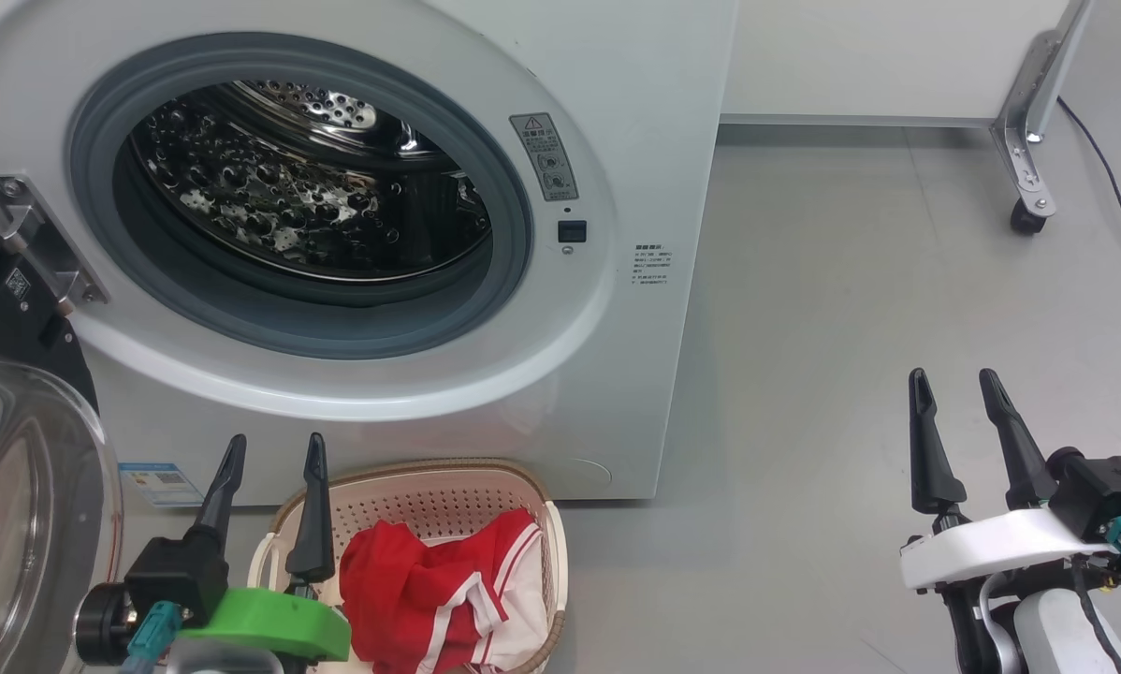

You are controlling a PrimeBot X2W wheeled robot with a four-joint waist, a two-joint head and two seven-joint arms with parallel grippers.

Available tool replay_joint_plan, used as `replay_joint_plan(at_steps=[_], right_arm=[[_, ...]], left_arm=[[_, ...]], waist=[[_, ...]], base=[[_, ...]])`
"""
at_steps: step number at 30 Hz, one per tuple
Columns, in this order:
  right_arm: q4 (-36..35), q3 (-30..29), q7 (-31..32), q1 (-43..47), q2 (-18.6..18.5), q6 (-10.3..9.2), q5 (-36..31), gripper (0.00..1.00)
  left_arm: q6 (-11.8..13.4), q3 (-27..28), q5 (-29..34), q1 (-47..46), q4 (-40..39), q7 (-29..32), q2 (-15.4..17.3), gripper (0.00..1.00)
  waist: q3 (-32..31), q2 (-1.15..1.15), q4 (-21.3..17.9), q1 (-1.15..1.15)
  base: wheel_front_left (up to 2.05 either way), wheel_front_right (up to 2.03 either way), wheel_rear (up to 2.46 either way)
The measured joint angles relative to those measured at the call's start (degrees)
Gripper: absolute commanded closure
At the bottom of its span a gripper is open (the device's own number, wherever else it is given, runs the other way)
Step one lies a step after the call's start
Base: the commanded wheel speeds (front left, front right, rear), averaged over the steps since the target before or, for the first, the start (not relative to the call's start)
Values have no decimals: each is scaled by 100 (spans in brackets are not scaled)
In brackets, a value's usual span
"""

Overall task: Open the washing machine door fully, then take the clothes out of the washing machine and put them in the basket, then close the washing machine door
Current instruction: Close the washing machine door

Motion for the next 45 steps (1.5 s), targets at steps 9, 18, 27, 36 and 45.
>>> replay_joint_plan(at_steps=[9, 18, 27, 36, 45], right_arm=[[-9, -30, 0, 0, 5, 0, 0, 0], [-27, -34, 0, 0, 21, 0, 0, 0], [-30, -52, 0, -1, 22, 0, 0, 0], [-31, -63, 0, -2, 22, 0, 0, 0], [-30, -65, 0, -3, 22, 0, 0, 0]], left_arm=[[85, -82, -3, 31, -35, 0, 3, 0], [152, -105, -3, 34, -152, -1, 5, 0], [205, -140, -3, 34, -215, 0, 7, 0], [225, -160, -3, 34, -253, 0, 7, 0], [224, -241, -11, 34, -313, 0, 9, 0]], waist=[[53, 0, 2, 0], [88, 0, -1, 0], [124, 0, -10, 0], [158, 0, -4, 0], [178, 0, 9, 0]], base=[[-1, 5, -3], [-33, 34, -1], [-75, 75, 0], [-112, 112, 0], [-150, 150, 0]])
